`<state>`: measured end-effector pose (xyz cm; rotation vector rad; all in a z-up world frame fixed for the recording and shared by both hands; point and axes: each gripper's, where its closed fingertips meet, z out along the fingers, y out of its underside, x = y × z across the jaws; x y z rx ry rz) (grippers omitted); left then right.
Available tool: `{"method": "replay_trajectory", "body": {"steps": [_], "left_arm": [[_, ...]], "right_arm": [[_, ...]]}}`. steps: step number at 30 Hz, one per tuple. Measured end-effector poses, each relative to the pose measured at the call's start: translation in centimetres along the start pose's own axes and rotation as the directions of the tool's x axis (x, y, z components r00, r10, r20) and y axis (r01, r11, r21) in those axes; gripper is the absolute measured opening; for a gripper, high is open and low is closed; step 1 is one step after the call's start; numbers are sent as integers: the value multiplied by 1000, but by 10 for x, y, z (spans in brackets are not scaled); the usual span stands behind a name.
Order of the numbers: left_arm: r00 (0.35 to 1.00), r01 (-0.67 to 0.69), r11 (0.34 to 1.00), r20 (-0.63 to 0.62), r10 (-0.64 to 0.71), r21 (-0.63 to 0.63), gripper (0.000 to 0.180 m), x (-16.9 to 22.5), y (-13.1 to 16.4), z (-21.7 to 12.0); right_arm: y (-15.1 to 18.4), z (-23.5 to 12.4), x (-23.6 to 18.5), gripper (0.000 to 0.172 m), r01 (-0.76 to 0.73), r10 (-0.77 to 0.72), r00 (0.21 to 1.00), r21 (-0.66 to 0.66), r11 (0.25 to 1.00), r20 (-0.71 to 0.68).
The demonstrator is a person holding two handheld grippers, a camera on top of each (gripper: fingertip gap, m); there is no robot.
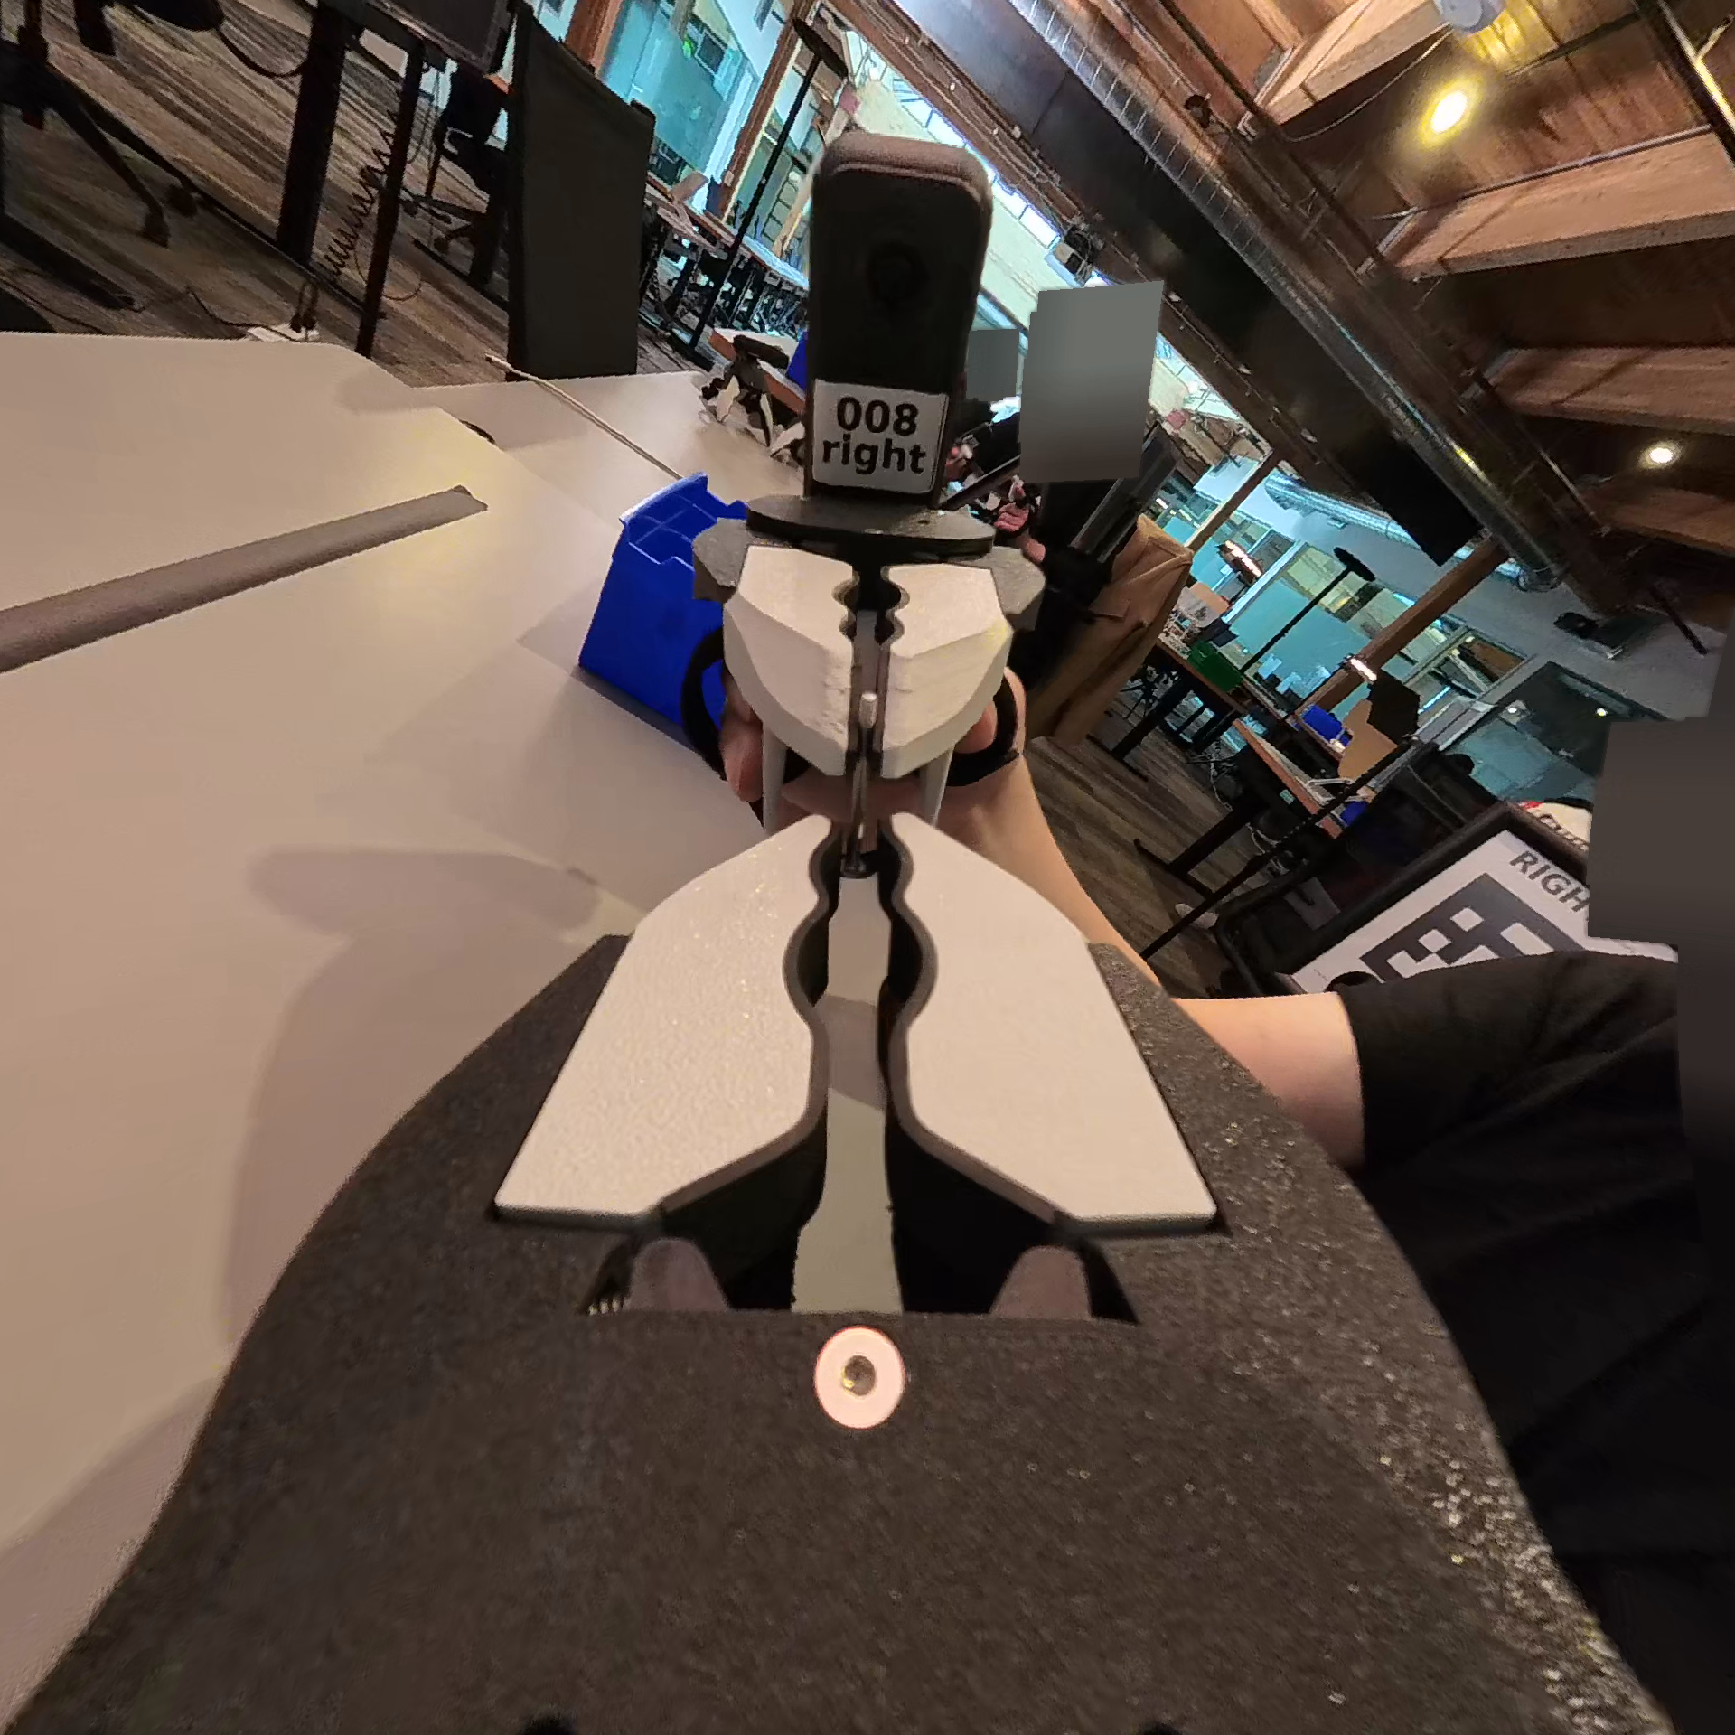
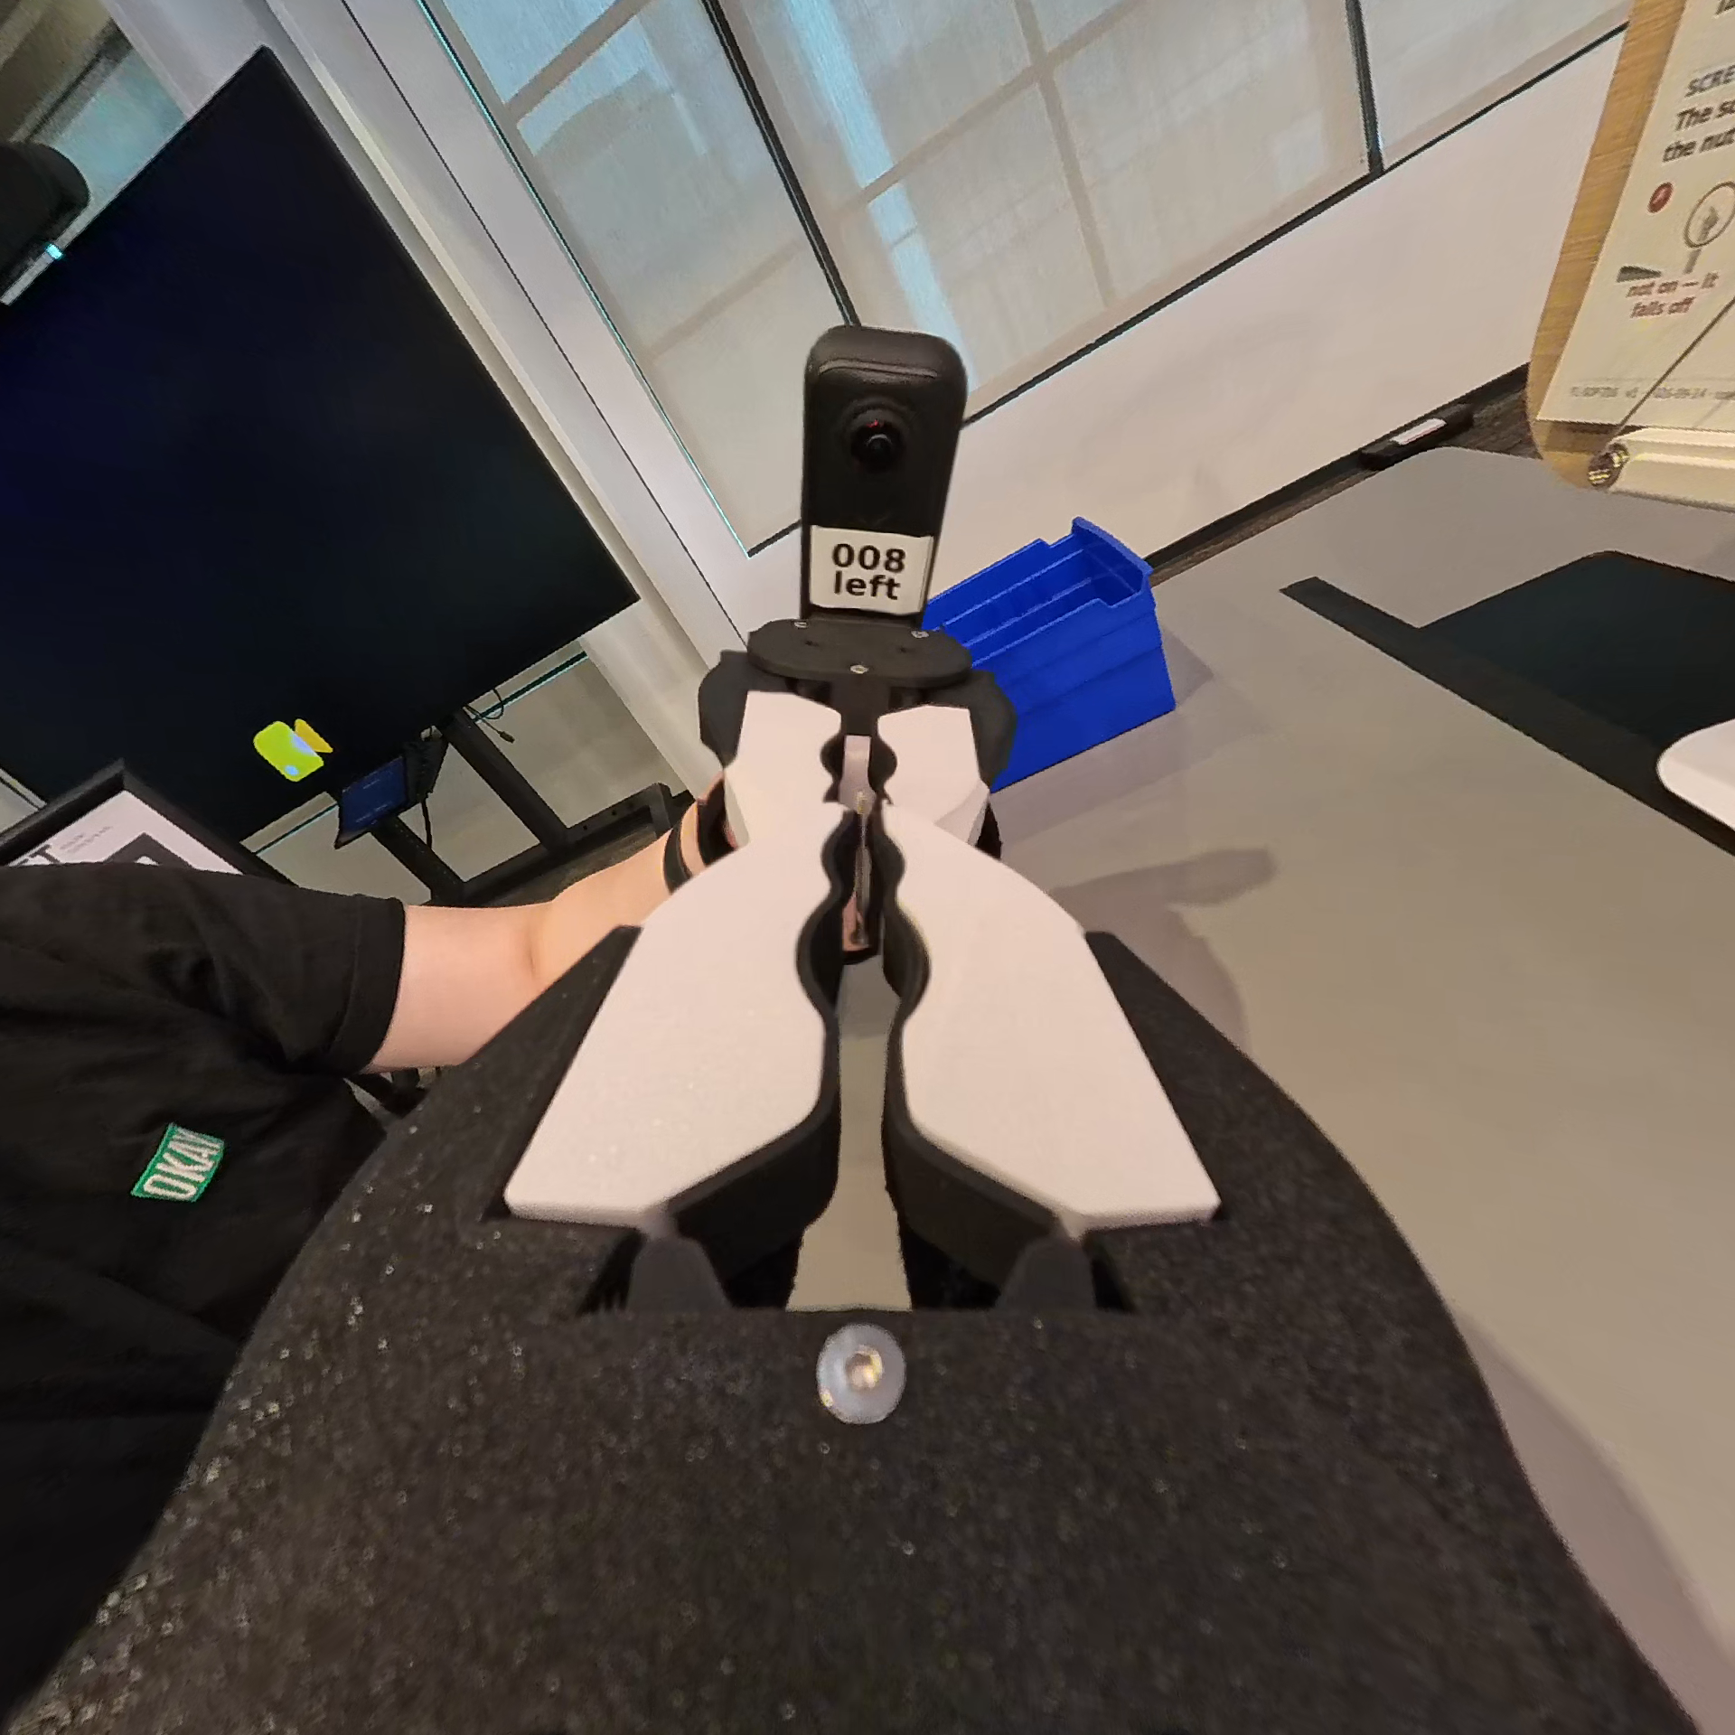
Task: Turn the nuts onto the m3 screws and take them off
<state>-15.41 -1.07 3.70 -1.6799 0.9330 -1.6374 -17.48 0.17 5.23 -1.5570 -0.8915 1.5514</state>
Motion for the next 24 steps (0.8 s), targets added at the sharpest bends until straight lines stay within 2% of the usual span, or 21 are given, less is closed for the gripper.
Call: {"method": "replay_trajectory", "body": {"steps": [12,16,18,21,24], "left_arm": [[998,-54,998,41,55,-16,2,-4,1,0],[988,-134,991,80,135,-28,2,-9,3,-2],[981,-174,985,87,174,-10,2,-11,0,-5],[968,-212,977,138,208,15,2,-23,-9,-12],[953,-255,965,185,241,53,2,-33,-22,-21]], "right_arm": [[0,-1,2,2,-12,12,1000,-2,1000,-1],[-8,-6,5,12,32,-30,999,43,999,-42],[-15,-17,12,12,113,-103,986,68,991,-128],[-10,-35,15,10,232,-229,954,-4,973,-195],[12,-46,25,11,291,-320,920,-154,944,-225]]}}
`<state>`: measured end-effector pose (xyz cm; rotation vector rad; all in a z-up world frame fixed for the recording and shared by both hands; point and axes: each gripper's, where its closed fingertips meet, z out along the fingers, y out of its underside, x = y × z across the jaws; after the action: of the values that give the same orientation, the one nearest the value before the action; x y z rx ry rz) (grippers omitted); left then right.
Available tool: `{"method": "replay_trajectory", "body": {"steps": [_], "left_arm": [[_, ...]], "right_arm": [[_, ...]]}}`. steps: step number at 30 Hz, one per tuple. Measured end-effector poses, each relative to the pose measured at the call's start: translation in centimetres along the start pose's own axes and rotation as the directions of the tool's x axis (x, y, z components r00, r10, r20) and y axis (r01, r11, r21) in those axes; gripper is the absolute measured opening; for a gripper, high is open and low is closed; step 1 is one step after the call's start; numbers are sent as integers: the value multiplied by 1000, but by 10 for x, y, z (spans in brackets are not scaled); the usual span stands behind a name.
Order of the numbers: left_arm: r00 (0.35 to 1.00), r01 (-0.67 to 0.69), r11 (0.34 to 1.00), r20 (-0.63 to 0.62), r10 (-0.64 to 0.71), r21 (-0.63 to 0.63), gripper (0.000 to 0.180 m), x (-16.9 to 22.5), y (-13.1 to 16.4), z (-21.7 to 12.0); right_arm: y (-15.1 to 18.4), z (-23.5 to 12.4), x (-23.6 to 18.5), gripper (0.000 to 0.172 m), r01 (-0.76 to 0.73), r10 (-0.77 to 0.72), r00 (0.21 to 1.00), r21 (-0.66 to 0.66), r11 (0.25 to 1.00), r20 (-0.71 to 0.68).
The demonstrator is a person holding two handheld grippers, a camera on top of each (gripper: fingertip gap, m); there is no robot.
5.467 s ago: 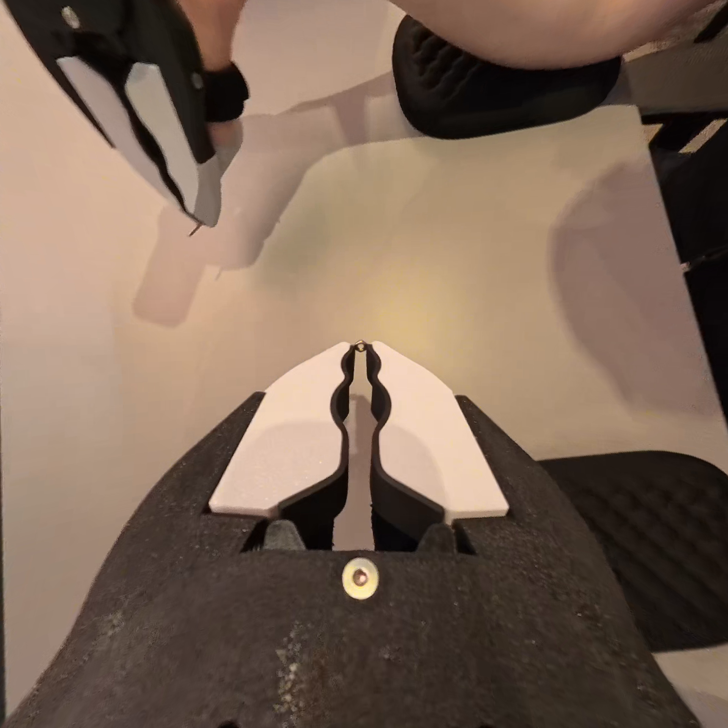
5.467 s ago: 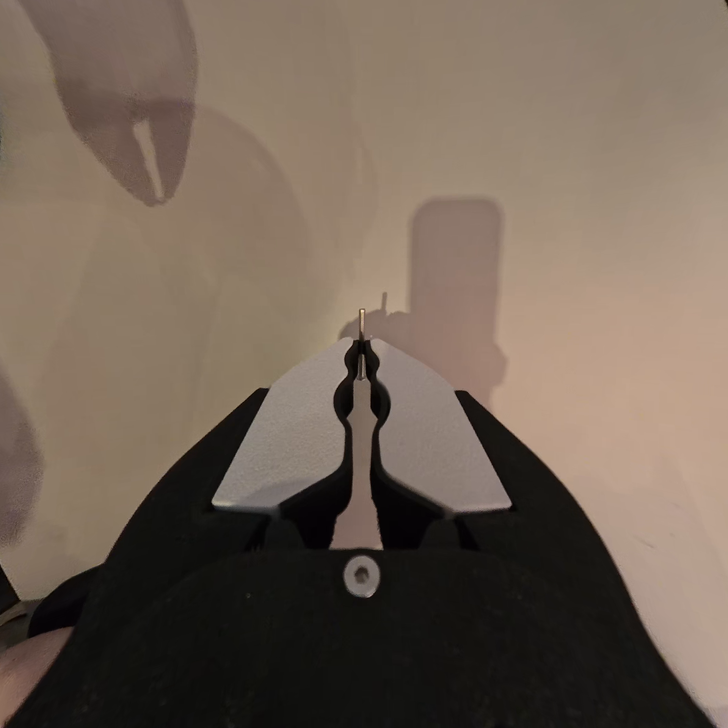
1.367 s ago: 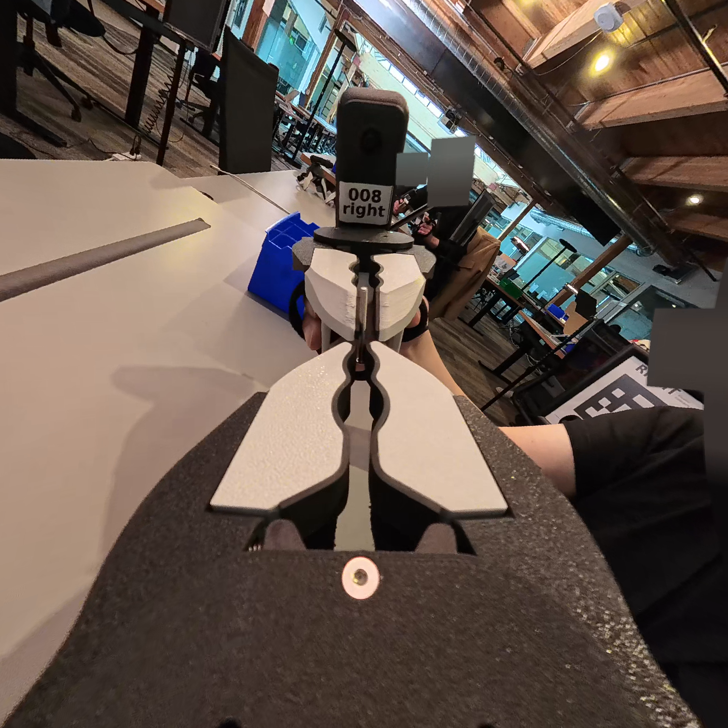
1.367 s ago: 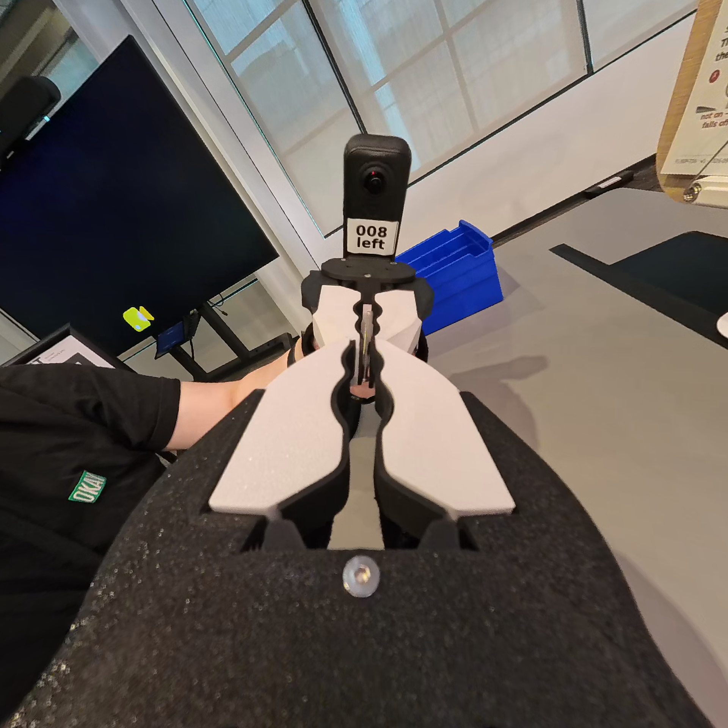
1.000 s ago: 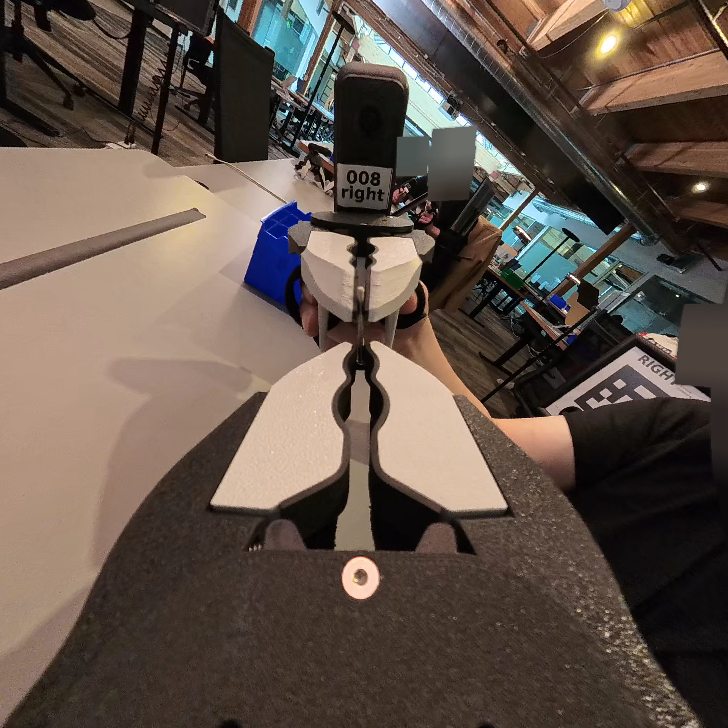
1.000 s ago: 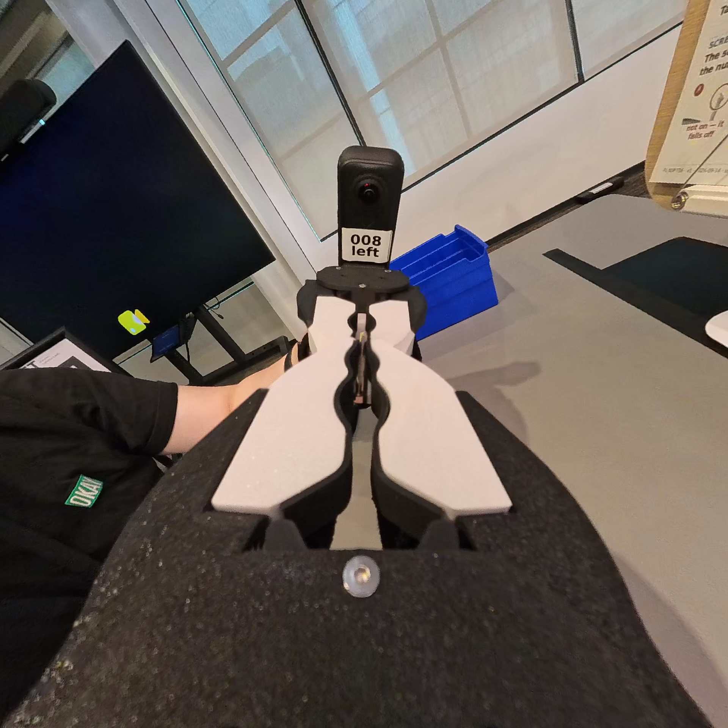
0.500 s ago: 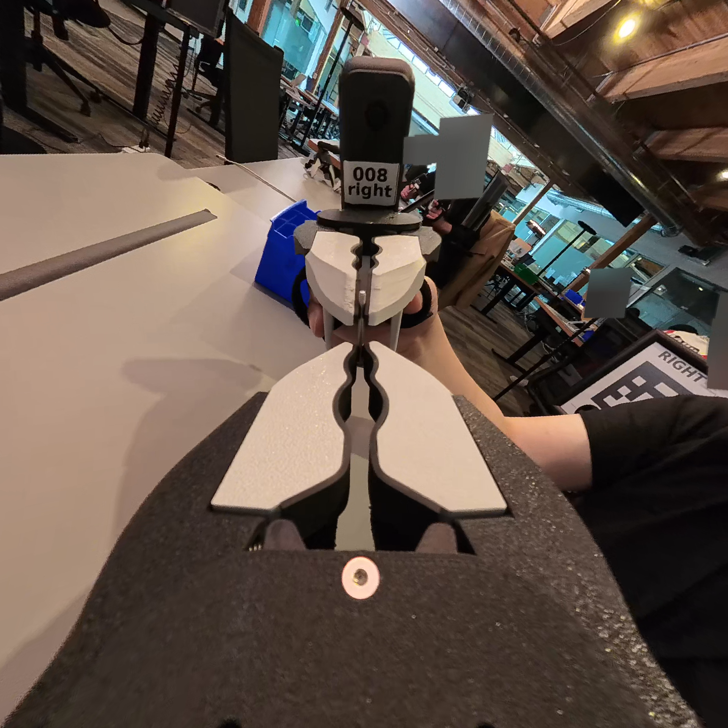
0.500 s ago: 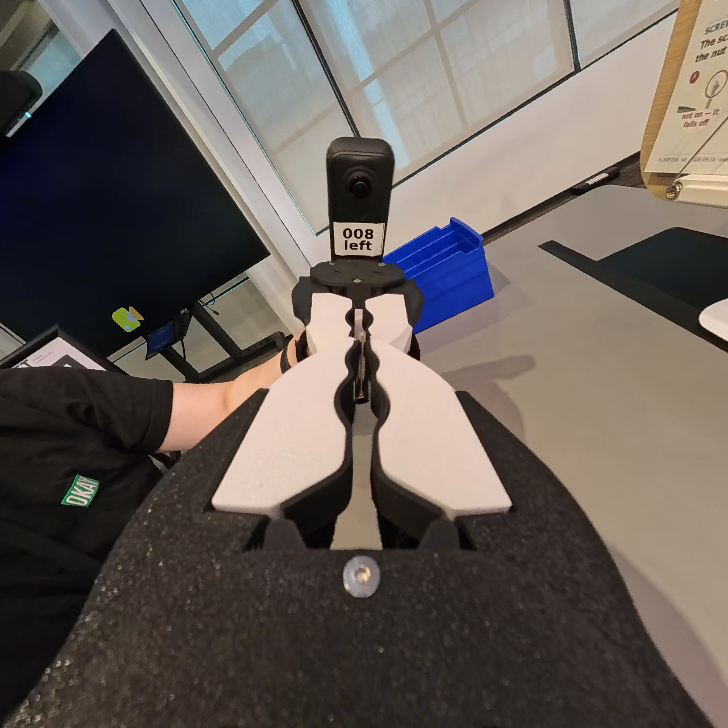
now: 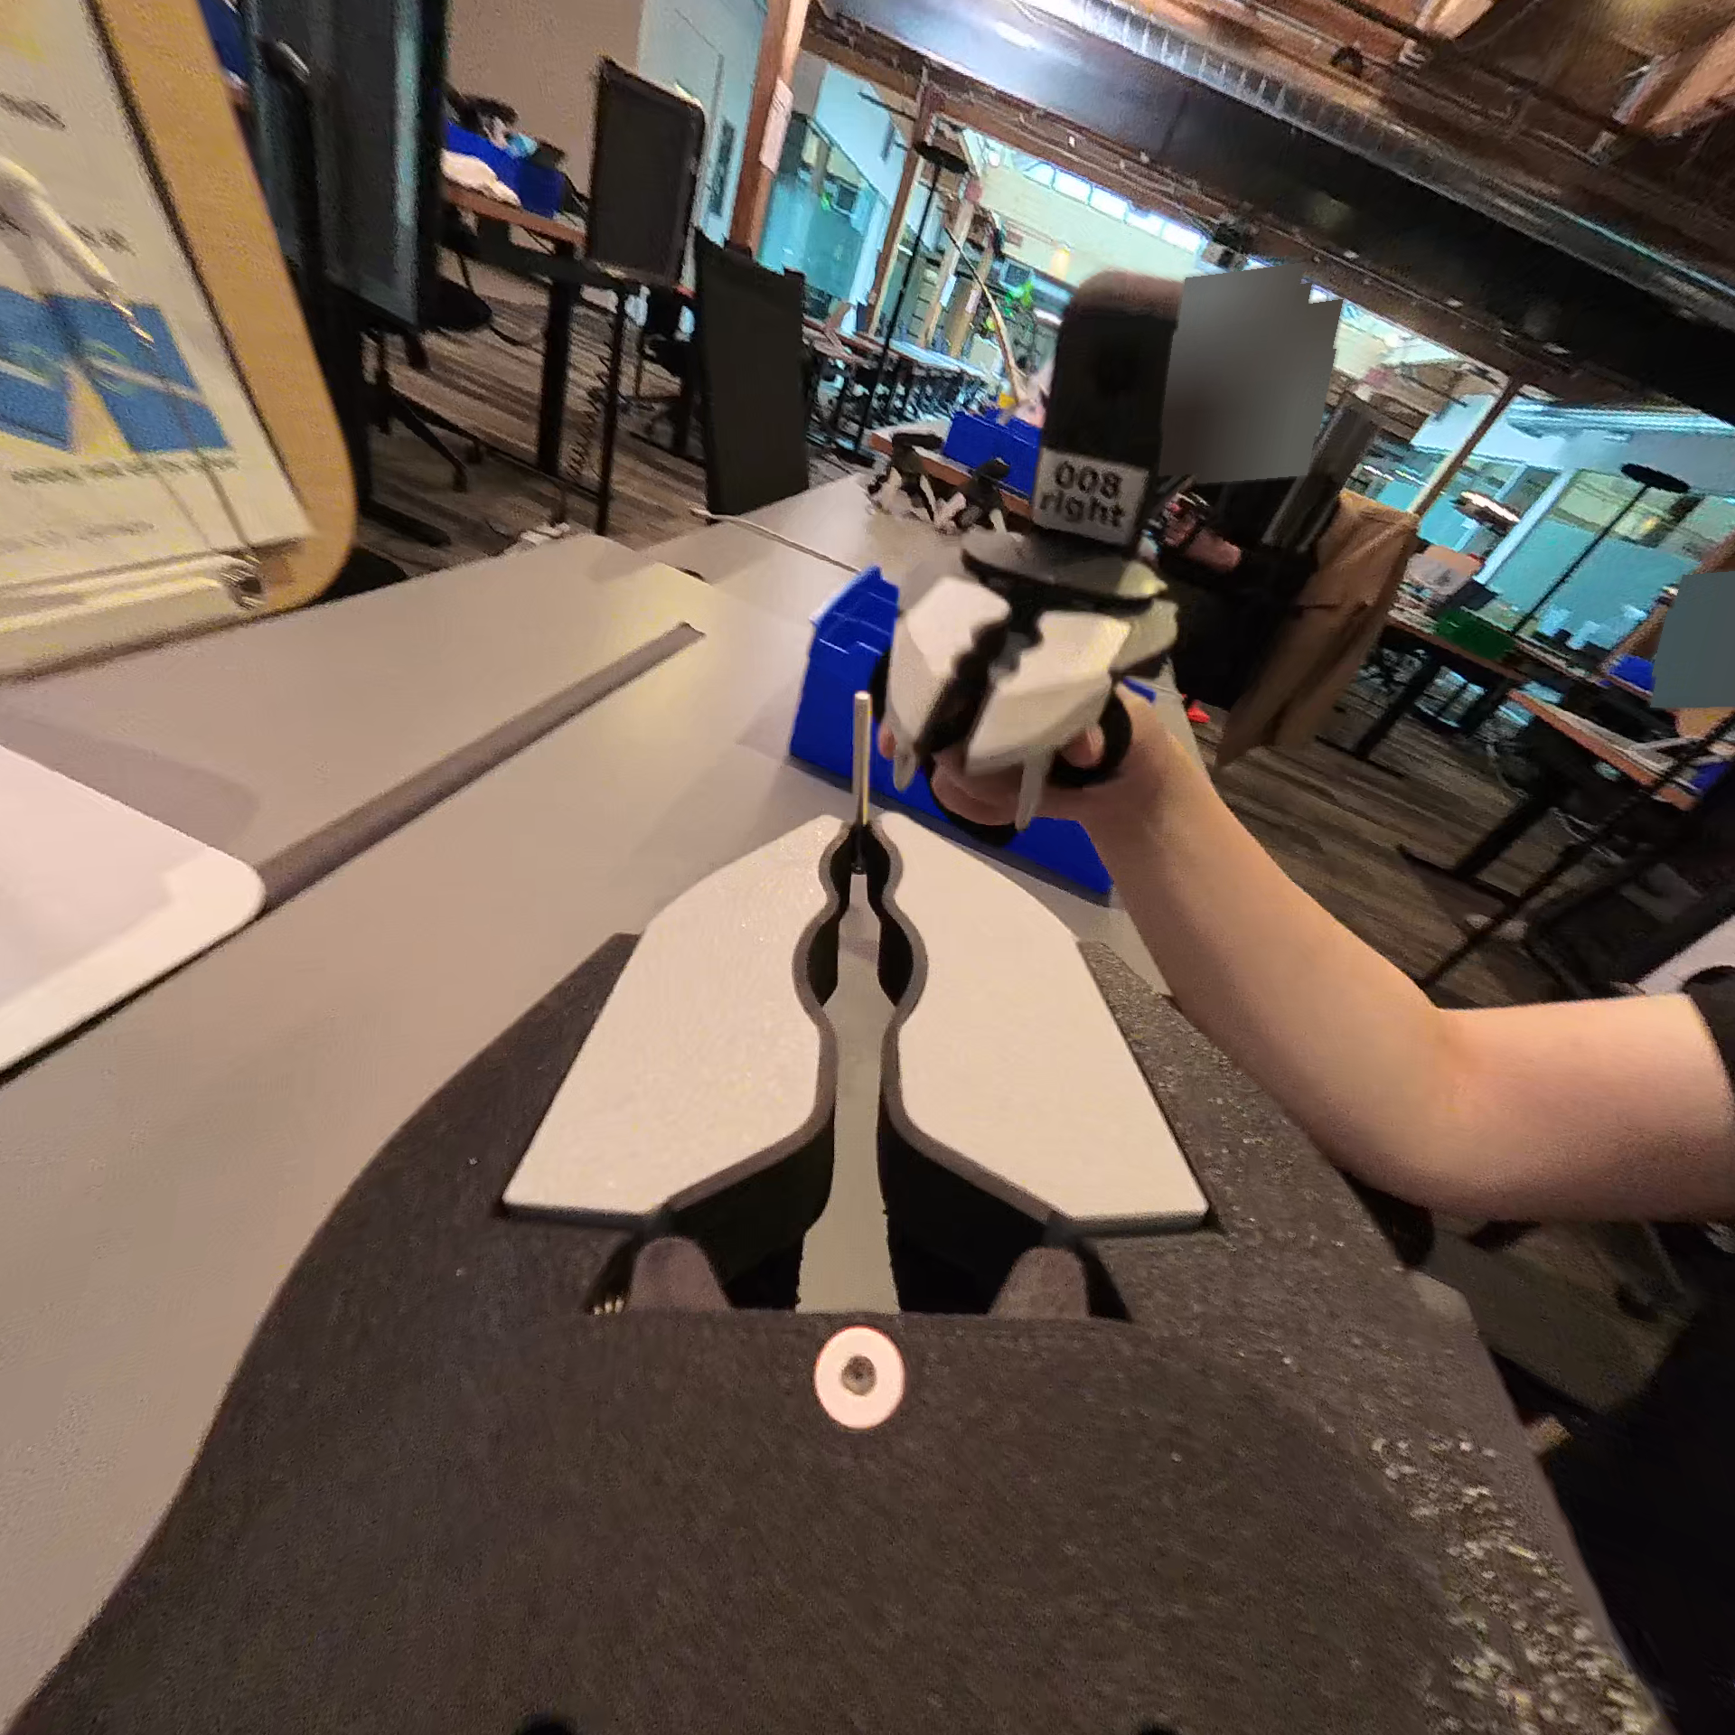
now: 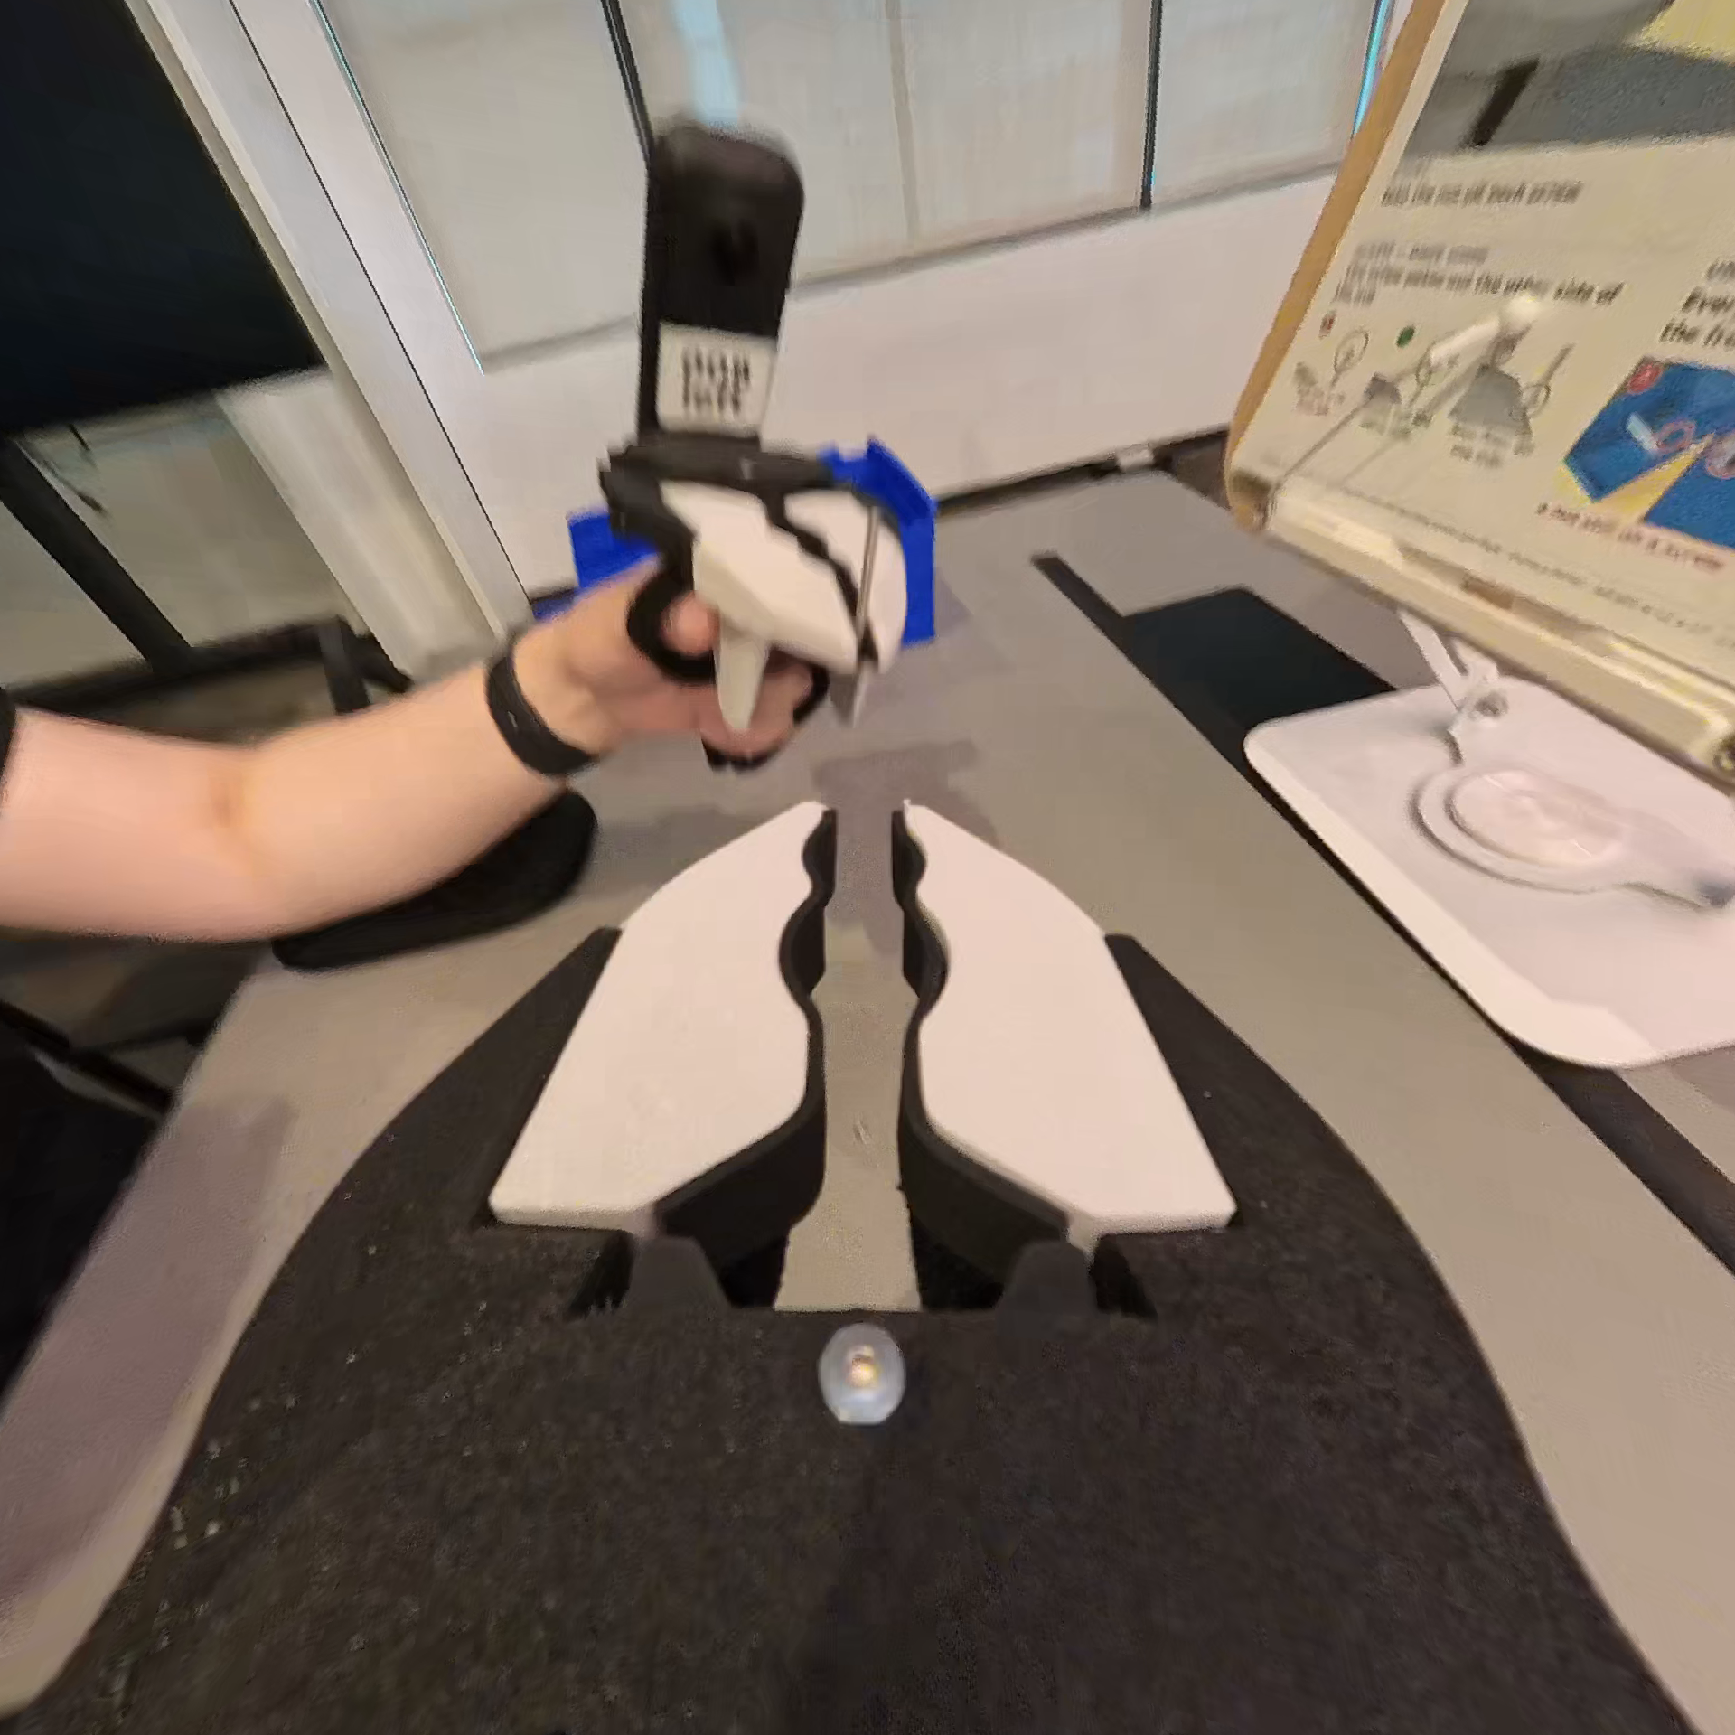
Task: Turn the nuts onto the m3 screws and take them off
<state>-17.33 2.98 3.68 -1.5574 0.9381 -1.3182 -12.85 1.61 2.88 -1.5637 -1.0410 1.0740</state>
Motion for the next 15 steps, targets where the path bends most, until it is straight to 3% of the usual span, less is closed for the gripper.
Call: {"method": "replay_trajectory", "body": {"steps": [4,10,15], "left_arm": [[999,-40,998,22,39,46,2,-8,-2,-12],[990,-117,990,91,109,80,2,-19,-6,-35],[966,-204,978,156,207,-36,2,-26,-1,-39]], "right_arm": [[47,5,3,9,140,-141,990,-221,965,9],[97,25,2,6,146,-124,989,-414,899,81],[139,39,-1,6,191,-137,981,-592,783,136]]}}
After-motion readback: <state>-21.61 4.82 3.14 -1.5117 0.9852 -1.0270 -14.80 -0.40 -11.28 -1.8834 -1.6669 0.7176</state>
